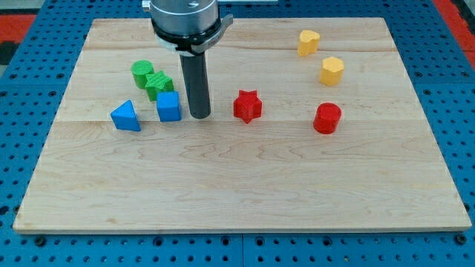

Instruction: Push blue blocks to the left center of the board

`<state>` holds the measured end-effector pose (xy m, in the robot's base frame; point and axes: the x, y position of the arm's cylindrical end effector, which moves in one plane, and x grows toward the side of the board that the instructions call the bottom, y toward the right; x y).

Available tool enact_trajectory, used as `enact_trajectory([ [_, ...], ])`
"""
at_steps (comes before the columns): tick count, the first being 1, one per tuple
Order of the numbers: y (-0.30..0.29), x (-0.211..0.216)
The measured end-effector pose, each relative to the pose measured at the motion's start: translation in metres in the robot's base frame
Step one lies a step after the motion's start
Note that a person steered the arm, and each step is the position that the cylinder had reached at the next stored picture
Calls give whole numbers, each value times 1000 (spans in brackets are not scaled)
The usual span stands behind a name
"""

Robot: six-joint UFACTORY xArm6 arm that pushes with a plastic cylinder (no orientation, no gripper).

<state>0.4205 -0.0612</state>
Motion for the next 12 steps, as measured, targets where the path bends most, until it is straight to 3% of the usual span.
enact_trajectory([
  [1, 38, -14],
  [2, 136, -1],
  [3, 181, 18],
  [5, 63, 18],
  [8, 35, 21],
  [9, 24, -7],
  [10, -23, -3],
  [11, -95, 35],
  [12, -91, 37],
])
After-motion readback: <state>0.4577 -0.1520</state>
